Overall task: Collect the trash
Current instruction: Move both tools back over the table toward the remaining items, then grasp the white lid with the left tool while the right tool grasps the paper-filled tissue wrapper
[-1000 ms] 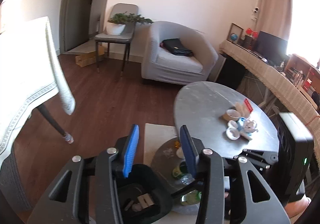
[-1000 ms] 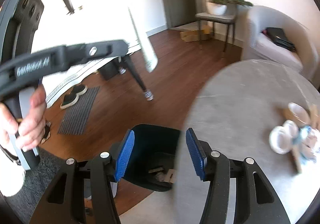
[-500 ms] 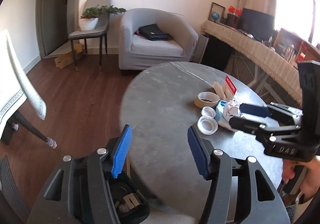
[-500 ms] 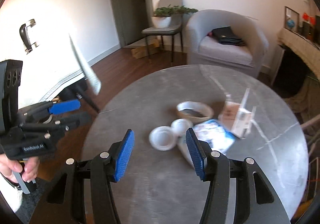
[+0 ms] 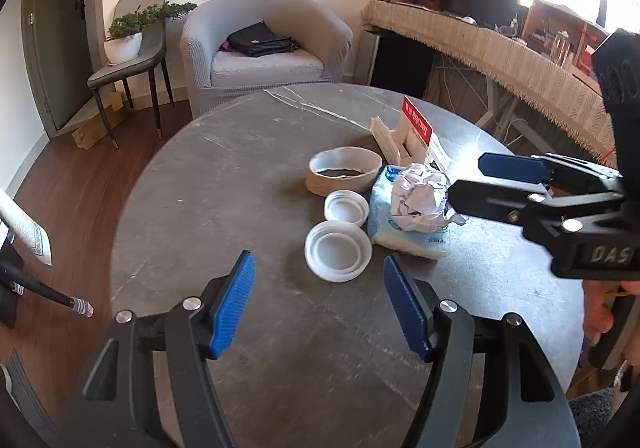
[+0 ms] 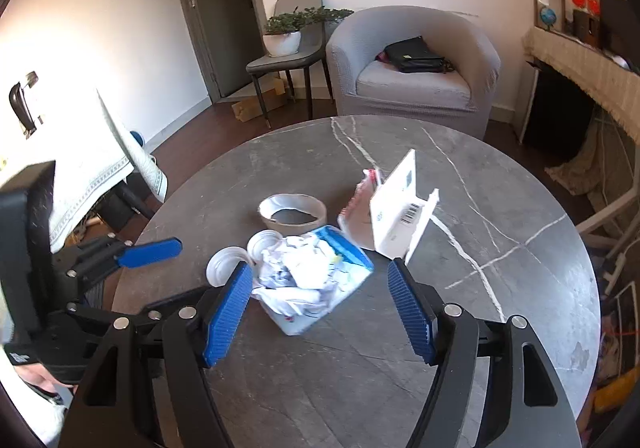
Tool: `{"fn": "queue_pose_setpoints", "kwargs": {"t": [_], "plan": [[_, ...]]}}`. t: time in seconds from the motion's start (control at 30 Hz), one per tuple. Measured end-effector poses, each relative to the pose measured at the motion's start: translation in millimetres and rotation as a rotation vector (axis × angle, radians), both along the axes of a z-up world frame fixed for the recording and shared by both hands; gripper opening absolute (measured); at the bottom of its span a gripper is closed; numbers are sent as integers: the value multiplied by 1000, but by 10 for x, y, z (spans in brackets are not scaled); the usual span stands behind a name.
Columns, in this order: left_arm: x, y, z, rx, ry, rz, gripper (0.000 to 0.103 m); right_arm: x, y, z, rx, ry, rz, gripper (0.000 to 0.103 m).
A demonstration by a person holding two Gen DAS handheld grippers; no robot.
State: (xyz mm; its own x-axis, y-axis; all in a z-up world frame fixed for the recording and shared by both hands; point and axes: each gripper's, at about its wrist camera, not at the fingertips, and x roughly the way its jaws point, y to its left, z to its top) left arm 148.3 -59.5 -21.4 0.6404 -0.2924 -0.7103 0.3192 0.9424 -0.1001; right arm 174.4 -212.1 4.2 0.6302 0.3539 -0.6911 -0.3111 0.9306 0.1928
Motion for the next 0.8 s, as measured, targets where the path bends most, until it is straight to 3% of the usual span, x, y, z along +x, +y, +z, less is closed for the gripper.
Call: {"fn": "queue_pose_setpoints", "kwargs": {"t": [0.13, 0.33, 0.47, 0.8], "plan": [[101, -79, -115, 13, 34, 7, 66, 6, -27, -14, 9, 7, 3, 72], [153, -104, -134, 18, 20, 24, 61, 4, 33, -50, 3, 22, 24, 74], [151, -128, -118, 29, 9, 24, 42, 15, 73, -60, -4, 25, 29, 74], [142, 133, -6, -21, 6, 77, 42, 67, 170, -90, -26, 14, 24, 74]]}}
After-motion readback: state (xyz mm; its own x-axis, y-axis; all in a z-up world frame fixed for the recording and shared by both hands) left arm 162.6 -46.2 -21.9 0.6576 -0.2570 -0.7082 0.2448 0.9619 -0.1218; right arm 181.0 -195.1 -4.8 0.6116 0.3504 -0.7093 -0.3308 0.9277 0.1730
